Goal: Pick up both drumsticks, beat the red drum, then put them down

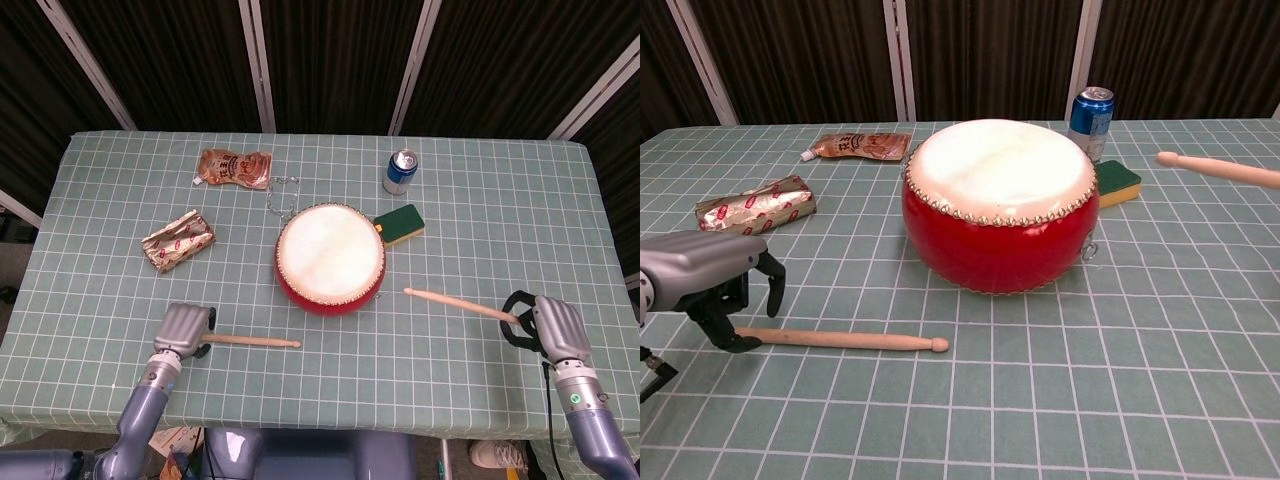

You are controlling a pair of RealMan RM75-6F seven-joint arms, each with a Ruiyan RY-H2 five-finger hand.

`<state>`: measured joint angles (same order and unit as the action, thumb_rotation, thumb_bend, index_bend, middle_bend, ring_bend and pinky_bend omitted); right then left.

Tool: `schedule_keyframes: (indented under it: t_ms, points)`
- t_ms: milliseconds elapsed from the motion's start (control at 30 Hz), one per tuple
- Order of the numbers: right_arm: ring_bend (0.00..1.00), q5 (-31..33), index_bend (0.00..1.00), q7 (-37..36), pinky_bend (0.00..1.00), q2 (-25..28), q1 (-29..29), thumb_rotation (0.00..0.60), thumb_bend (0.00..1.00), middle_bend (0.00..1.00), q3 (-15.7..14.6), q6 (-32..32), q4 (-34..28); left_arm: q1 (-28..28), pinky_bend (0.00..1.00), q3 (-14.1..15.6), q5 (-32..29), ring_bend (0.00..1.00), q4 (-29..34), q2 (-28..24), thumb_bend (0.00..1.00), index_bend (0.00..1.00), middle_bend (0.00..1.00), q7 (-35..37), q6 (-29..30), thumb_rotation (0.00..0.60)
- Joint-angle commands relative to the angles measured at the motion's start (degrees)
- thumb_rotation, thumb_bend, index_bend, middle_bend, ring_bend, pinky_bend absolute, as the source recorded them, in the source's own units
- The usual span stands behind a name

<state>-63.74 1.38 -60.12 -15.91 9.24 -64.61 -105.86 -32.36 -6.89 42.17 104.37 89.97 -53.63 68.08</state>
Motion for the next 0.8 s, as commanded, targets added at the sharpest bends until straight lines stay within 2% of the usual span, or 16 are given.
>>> schedule_keyframes:
  t_ms: [33,533,600,700,800]
  points:
    - [1.00,0.00,0.96,0.07,1.00,-0.01,-0.03,0.600,0.53,1.00,-0.06,-0.08,-0.05,-0.66,1.00,0.39,-0.91,1.00,-1.04,1.23,0.25,0.48,1.00,-0.42,0.41,0.600]
    - [1.00,0.12,0.96,-0.18,1.00,0.13,-0.19,0.600,0.53,1.00,-0.29,-0.14,-0.07,-2.40,1.00,1.29,-2.94,1.00,-5.44,5.14,0.28,0.50,1.00,-0.37,1.32,0.600]
    - [1.00,0.10,0.96,-0.22,1.00,0.18,-0.21,0.600,0.53,1.00,-0.30,-0.15,-0.08,-2.48,1.00,1.51,-3.18,1.00,-5.89,5.44,0.34,0.55,1.00,-0.34,1.40,0.600]
    - [1.00,0.07,0.96,-0.26,1.00,0.22,-0.22,0.600,0.53,1.00,-0.37,-0.16,-0.05,-2.51,1.00,1.64,-3.11,1.00,-6.16,5.69,0.50,0.68,1.00,0.05,1.71,0.600]
    - [1.00,0.07,0.96,-0.25,1.00,0.20,-0.24,0.600,0.53,1.00,-0.44,-0.18,-0.01,-2.34,1.00,1.53,-1.53,1.00,-5.83,5.58,0.55,0.74,1.00,1.16,2.66,0.600]
